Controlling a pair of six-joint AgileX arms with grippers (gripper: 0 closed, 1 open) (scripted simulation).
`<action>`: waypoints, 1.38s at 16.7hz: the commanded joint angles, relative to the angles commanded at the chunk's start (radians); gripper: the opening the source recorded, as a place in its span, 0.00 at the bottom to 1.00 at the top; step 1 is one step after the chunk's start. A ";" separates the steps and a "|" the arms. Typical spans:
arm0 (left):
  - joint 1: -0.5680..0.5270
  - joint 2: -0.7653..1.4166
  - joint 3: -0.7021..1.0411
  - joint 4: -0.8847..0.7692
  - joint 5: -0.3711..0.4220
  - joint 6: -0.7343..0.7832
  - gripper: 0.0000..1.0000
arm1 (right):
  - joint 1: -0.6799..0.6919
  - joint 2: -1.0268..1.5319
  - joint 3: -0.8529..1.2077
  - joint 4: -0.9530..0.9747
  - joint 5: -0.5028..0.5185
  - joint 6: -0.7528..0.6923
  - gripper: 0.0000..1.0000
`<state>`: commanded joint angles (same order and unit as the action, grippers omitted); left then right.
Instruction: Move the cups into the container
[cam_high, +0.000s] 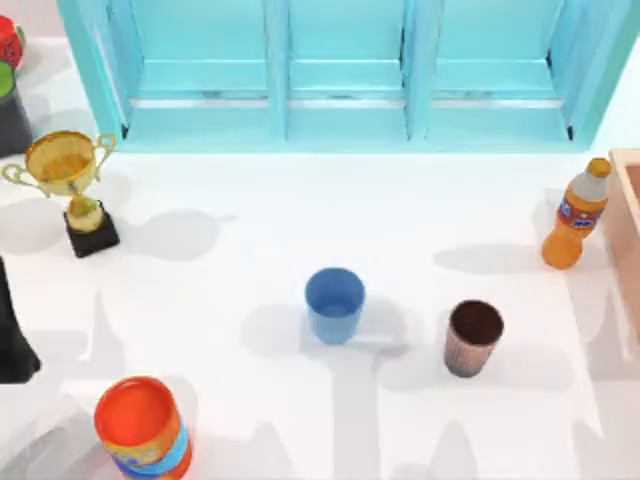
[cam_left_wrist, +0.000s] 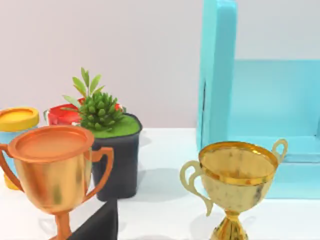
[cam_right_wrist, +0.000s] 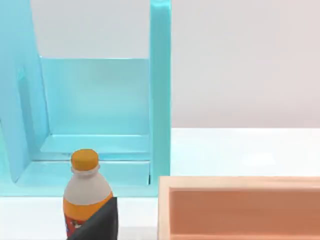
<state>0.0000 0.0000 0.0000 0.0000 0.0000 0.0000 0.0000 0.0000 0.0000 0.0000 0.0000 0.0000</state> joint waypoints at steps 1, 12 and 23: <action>0.000 0.000 0.000 0.000 0.000 0.000 1.00 | 0.000 0.000 0.000 0.000 0.000 0.000 1.00; 0.000 0.000 0.000 0.000 0.000 0.000 1.00 | 0.188 0.573 0.532 -0.453 0.016 0.181 1.00; 0.000 0.000 0.000 0.000 0.000 0.000 1.00 | 0.475 1.589 1.328 -1.157 0.011 0.481 1.00</action>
<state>0.0000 0.0000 0.0000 0.0000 0.0000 0.0000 0.4746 1.5890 1.3285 -1.1573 0.0111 0.4815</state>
